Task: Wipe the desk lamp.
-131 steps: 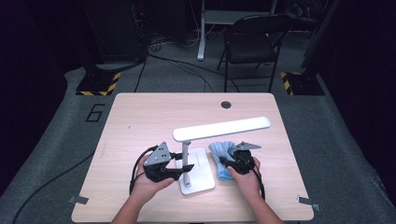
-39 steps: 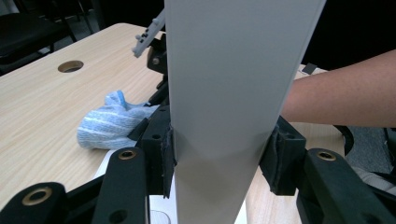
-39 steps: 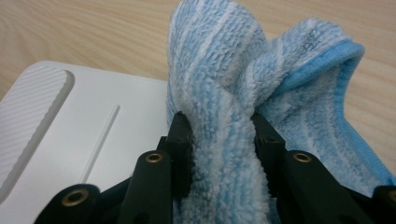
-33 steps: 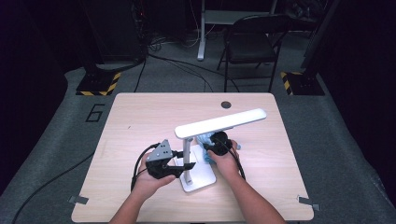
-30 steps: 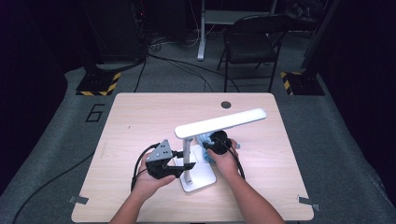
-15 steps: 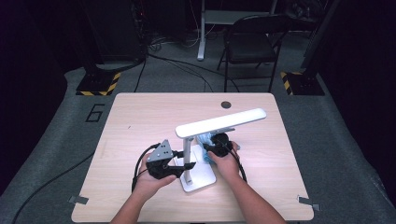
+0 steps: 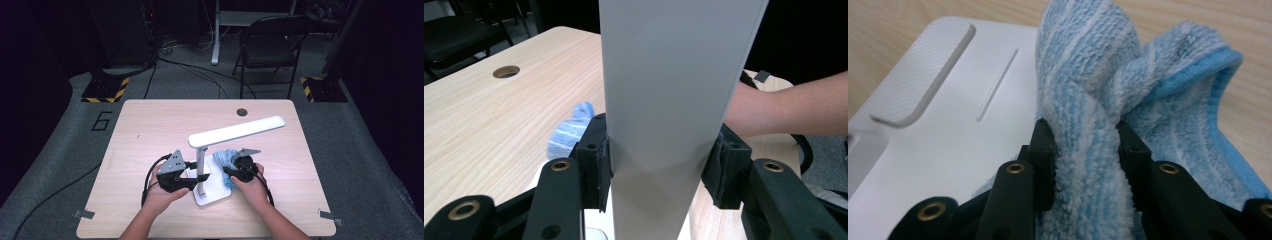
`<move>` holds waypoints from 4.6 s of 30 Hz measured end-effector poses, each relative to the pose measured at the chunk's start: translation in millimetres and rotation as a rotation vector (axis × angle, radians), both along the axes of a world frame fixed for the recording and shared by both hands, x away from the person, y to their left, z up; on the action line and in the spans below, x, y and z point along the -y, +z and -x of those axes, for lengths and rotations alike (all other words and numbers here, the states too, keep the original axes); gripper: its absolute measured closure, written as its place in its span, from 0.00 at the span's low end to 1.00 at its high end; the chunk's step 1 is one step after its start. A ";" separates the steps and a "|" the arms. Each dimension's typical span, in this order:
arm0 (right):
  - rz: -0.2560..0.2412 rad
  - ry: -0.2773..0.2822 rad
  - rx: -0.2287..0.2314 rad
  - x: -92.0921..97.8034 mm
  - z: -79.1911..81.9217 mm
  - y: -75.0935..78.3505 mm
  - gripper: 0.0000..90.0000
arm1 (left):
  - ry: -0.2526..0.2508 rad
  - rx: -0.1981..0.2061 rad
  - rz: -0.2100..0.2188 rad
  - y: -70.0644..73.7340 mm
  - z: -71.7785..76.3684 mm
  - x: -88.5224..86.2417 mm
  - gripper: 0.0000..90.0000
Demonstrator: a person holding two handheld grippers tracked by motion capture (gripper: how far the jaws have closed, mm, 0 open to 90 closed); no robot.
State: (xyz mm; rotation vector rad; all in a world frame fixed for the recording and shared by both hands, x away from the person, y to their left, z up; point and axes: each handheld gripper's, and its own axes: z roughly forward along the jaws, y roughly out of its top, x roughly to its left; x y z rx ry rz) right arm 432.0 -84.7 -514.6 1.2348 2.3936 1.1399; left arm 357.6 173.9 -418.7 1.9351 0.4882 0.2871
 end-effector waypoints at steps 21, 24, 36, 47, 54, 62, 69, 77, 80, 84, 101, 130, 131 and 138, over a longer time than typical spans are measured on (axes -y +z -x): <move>-0.036 0.010 0.042 36.6 53.9 14.0 0.75 | 0.043 0.008 -0.007 1.0 -4.8 3.6 0.58; -0.036 -0.013 0.067 39.5 55.1 16.6 0.75 | 0.056 0.003 -0.009 1.5 -8.2 5.2 0.58; -0.020 -0.016 0.059 39.2 57.1 12.9 0.75 | 0.108 0.008 -0.012 1.9 -32.0 8.7 0.58; 0.043 -0.014 0.070 24.2 54.5 9.1 0.74 | 0.124 0.010 -0.004 1.4 -43.5 6.9 0.58; 0.055 -0.017 0.059 18.9 53.2 7.9 0.74 | 0.127 0.010 0.000 1.2 -50.0 6.5 0.58; 0.075 0.007 0.041 9.9 46.6 4.1 0.75 | 0.120 -0.006 0.004 1.1 -51.4 6.1 0.58; 0.099 -0.004 0.057 -7.8 53.8 5.5 0.75 | 0.121 -0.005 0.008 0.4 -51.3 6.2 0.58; 0.077 0.075 0.064 -36.6 65.5 5.3 0.75 | 0.128 -0.009 0.010 -0.1 -51.3 6.4 0.58; 0.058 0.105 0.057 -47.5 70.2 5.2 0.75 | 0.126 -0.012 0.012 -0.2 -50.9 6.5 0.58; 0.006 0.125 0.029 -53.8 73.3 5.2 0.74 | 0.130 -0.010 0.011 -0.4 -50.3 6.3 0.58; 0.030 0.064 0.053 -27.1 62.2 -2.2 0.76 | 0.113 -0.008 0.038 -2.8 -51.5 2.3 0.58; 0.047 -0.022 0.100 -13.6 53.8 -3.7 0.77 | 0.128 -0.006 0.038 -3.2 -51.8 4.0 0.58; 0.042 -0.014 0.094 -18.3 56.6 -3.6 0.76 | 0.129 -0.006 0.038 -3.2 -51.9 4.1 0.58; 0.038 0.087 0.103 -52.4 72.8 -1.9 0.76 | 0.130 -0.010 0.036 -3.2 -52.5 2.8 0.58</move>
